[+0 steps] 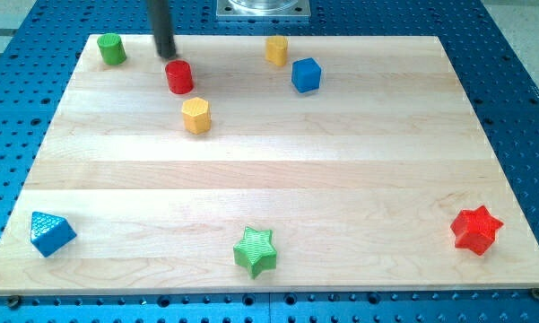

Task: Move the red circle to the top right corner of the board

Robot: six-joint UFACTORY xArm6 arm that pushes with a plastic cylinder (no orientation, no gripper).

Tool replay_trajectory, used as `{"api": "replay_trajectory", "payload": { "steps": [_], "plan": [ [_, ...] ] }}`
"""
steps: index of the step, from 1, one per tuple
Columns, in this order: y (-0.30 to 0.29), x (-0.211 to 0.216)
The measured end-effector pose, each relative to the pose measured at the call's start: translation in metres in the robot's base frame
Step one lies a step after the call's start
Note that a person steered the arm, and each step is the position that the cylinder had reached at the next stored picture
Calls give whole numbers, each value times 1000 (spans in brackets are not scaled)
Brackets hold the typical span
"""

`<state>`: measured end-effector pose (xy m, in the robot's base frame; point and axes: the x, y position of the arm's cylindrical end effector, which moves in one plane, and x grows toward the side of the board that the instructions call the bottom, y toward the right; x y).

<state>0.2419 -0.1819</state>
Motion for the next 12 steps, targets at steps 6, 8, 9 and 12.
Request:
{"api": "replay_trajectory", "payload": {
  "steps": [6,8,9,12],
  "plan": [
    [75,67],
    [108,41],
    [136,41],
    [148,66]
  ]
}}
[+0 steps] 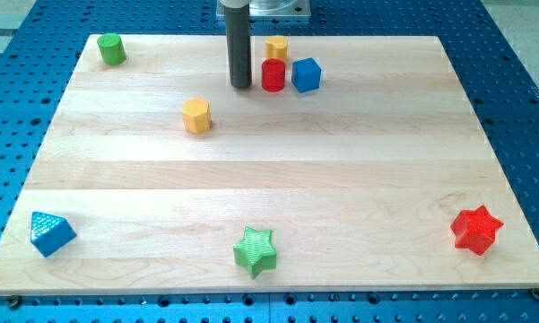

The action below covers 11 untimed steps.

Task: Move the red circle to the top right corner of the board

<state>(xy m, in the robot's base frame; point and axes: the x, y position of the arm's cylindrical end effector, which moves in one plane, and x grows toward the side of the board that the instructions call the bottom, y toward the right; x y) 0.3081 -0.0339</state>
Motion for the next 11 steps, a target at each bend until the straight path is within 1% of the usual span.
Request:
{"api": "replay_trajectory", "payload": {
  "steps": [2,3,5,7,8,9,10,11],
  "plan": [
    [69,-8],
    [88,-30],
    [95,-38],
    [152,-49],
    [135,-75],
    [106,-98],
    [111,-97],
    [153,-92]
  ]
}}
